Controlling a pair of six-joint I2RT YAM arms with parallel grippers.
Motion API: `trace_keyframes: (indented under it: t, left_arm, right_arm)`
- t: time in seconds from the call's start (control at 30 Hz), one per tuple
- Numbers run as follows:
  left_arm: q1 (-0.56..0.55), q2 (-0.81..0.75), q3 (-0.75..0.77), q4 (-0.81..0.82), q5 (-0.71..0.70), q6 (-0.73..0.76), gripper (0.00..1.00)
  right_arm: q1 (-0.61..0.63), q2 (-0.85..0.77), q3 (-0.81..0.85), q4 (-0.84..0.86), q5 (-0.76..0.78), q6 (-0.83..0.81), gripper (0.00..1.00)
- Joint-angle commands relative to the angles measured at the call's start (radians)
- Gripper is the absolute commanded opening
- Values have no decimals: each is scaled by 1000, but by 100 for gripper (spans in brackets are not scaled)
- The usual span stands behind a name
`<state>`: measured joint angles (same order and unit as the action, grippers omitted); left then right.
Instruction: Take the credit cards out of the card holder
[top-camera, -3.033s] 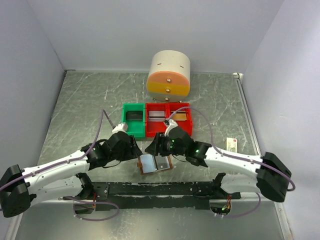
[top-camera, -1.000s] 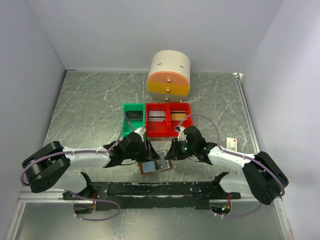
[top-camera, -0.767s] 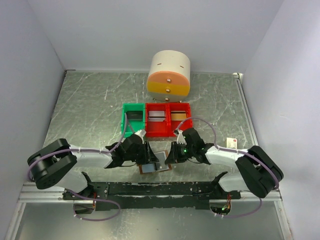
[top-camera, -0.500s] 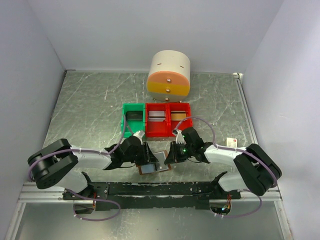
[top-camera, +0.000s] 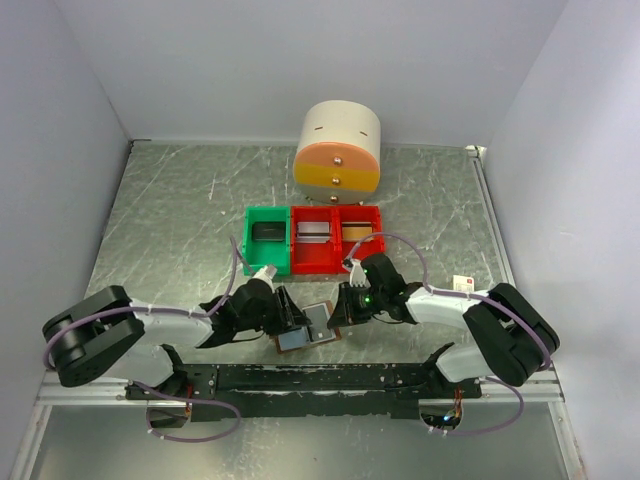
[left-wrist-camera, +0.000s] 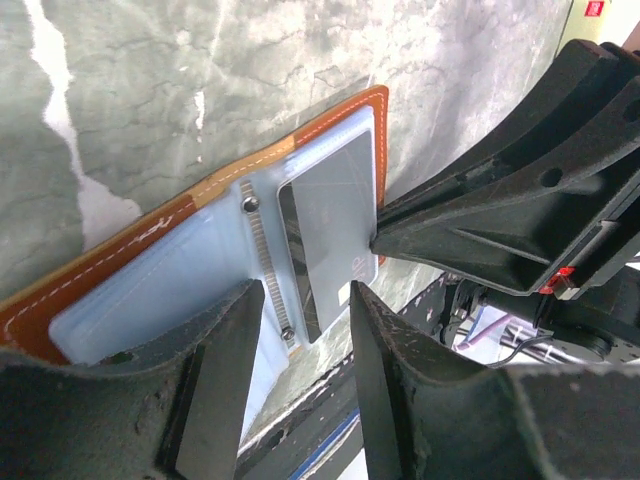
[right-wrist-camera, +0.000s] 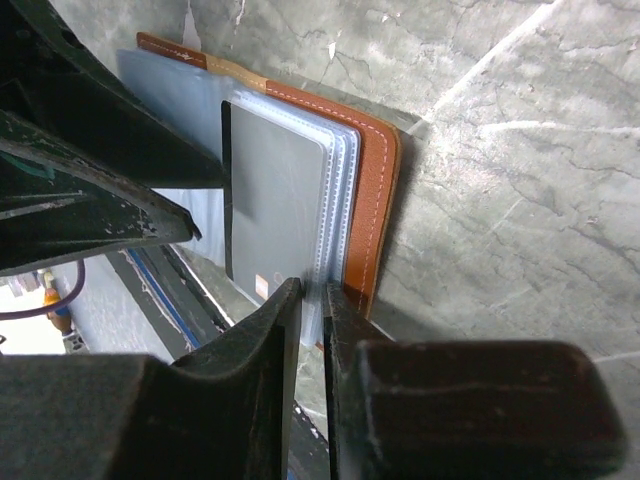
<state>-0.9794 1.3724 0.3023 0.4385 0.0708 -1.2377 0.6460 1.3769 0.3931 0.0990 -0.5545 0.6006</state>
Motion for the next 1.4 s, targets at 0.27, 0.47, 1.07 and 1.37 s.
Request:
trace_keyframes:
  t: [0.27, 0.47, 1.07, 1.37]
  left_arm:
    - [-7, 62, -15, 38, 1, 1, 45]
    - [-12, 137, -15, 128, 30, -25, 38]
    - [-15, 42, 0, -21, -12, 19, 7]
    - [-15, -46, -30, -81, -42, 19, 7]
  right_arm:
    - [3, 25, -10, -65, 58, -39, 15]
    - [4, 36, -10, -60, 45, -41, 15]
    - [2, 7, 14, -116, 122, -45, 18]
    - [3, -18, 21, -117, 116, -34, 18]
